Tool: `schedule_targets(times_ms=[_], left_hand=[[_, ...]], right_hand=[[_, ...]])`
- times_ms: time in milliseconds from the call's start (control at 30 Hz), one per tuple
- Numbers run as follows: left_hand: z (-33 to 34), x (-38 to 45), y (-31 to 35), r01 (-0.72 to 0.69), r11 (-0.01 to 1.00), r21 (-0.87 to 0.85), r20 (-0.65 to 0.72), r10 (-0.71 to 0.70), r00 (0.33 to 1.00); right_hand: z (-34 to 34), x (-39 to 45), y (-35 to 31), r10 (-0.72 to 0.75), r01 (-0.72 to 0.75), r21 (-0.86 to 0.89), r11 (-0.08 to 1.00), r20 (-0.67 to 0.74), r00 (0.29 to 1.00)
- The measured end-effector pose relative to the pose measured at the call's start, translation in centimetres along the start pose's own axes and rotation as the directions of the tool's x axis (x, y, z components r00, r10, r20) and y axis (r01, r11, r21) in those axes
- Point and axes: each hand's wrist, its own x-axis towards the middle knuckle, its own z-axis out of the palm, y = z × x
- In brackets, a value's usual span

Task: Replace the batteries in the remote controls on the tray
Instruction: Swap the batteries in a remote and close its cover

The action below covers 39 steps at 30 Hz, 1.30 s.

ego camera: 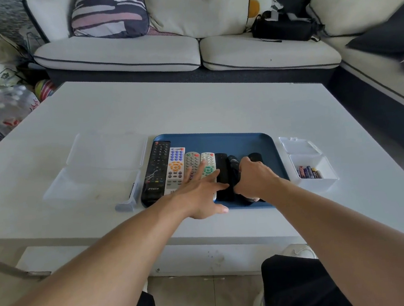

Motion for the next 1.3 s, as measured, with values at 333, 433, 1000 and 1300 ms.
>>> schedule_targets(times_ms=[333,433,1000,1300], left_hand=[[0.1,0.3,-0.1,0.0,1.0,-0.003,0.004,0.0,1.0],[-0.1,0.3,-0.2,0.016,0.994,-0.112,-0.042,-0.021,0.999],[-4.7,-1.1,-1.1,-0.324,-0.174,-0.93,-0.204,-0.491,0.847],[-5.0,-1.9,-1.6,-0.322,-0.125,-0.939,-0.211,-0.53,0.821]], right_hand=[[-0.4,-0.2,-0.9,0.139,-0.149,0.06,0.987,0.142,0.98],[-2.4,-1.0,-1.2,0.182,-0.195,0.119,0.974,0.112,0.977],[-3.6,-2.6,-3.3,-0.025,-0.086,0.966,0.245,0.095,0.995],[-3.3,-2.8,-4.0,-0.024,-0.051,0.941,0.335,0.063,0.998]])
